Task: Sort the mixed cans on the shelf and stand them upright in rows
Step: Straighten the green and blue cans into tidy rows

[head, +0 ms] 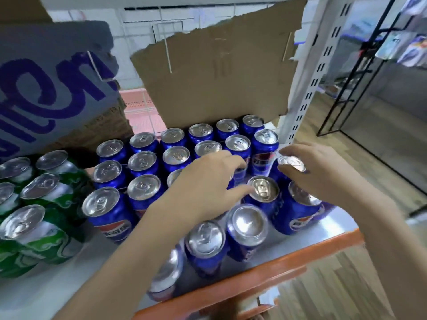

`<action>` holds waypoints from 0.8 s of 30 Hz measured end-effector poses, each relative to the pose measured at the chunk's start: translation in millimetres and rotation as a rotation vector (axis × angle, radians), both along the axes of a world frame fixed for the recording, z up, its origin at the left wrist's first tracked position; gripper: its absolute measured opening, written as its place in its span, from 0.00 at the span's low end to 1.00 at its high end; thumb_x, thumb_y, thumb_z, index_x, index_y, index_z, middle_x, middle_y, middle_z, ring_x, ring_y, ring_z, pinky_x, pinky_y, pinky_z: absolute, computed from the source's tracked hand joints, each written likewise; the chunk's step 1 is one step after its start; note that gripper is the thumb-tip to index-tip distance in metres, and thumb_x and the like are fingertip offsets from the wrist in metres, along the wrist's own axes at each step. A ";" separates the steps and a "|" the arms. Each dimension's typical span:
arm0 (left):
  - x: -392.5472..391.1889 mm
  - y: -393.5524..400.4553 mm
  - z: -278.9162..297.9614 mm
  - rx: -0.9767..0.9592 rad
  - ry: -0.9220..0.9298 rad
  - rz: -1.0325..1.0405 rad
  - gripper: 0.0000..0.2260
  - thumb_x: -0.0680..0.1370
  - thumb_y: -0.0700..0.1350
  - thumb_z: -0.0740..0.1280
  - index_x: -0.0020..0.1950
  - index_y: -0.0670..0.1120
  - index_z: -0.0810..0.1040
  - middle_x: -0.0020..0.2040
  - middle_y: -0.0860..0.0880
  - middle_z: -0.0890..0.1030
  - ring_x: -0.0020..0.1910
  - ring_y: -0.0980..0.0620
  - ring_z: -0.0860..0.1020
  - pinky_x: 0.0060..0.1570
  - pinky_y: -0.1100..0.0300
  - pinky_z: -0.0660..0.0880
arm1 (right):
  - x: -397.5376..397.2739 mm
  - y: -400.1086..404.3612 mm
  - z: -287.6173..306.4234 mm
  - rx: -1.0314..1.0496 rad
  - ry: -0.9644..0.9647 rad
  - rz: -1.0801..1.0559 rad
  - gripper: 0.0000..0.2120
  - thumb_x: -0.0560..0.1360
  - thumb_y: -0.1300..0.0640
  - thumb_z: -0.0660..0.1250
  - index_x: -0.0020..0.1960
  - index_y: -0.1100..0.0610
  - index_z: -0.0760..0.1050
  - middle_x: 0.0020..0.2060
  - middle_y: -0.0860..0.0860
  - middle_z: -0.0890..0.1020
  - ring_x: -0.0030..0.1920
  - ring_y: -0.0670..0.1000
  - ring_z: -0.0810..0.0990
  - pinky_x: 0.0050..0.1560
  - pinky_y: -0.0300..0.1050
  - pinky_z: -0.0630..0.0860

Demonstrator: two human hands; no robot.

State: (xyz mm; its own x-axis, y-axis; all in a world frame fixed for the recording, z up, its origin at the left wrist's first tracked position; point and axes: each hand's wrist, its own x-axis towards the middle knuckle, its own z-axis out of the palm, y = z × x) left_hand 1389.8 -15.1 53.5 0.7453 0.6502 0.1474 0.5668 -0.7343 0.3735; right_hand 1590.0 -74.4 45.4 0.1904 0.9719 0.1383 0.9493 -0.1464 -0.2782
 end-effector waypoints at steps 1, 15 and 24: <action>10.1 -0.6 0.0 -0.013 0.027 -0.010 0.21 0.75 0.58 0.65 0.65 0.50 0.72 0.58 0.53 0.75 0.58 0.53 0.72 0.57 0.54 0.70 | 9.4 -0.2 -1.0 -0.001 0.001 0.009 0.16 0.76 0.53 0.65 0.63 0.55 0.74 0.61 0.51 0.75 0.58 0.54 0.74 0.49 0.39 0.63; 86.9 -5.5 -2.1 -0.163 0.593 0.117 0.31 0.65 0.60 0.74 0.64 0.51 0.70 0.58 0.54 0.74 0.56 0.52 0.74 0.53 0.54 0.75 | 67.1 31.9 -8.3 -0.194 -0.034 0.311 0.25 0.68 0.38 0.68 0.58 0.52 0.73 0.51 0.50 0.75 0.53 0.52 0.73 0.51 0.45 0.71; 96.7 10.8 17.2 -0.121 0.560 0.262 0.26 0.67 0.56 0.74 0.61 0.49 0.73 0.56 0.50 0.76 0.53 0.48 0.75 0.51 0.51 0.75 | 82.7 44.0 -3.1 -0.113 -0.007 0.475 0.24 0.69 0.54 0.72 0.63 0.53 0.72 0.53 0.51 0.80 0.55 0.56 0.76 0.52 0.50 0.73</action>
State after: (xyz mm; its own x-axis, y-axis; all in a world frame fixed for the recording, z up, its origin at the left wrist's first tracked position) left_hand 1486.4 -4.2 70.7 0.5022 0.8092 -0.3048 0.8556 -0.5160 0.0397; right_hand 1672.7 -30.5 42.3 -0.2787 0.9600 0.0265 0.9202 0.2749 -0.2786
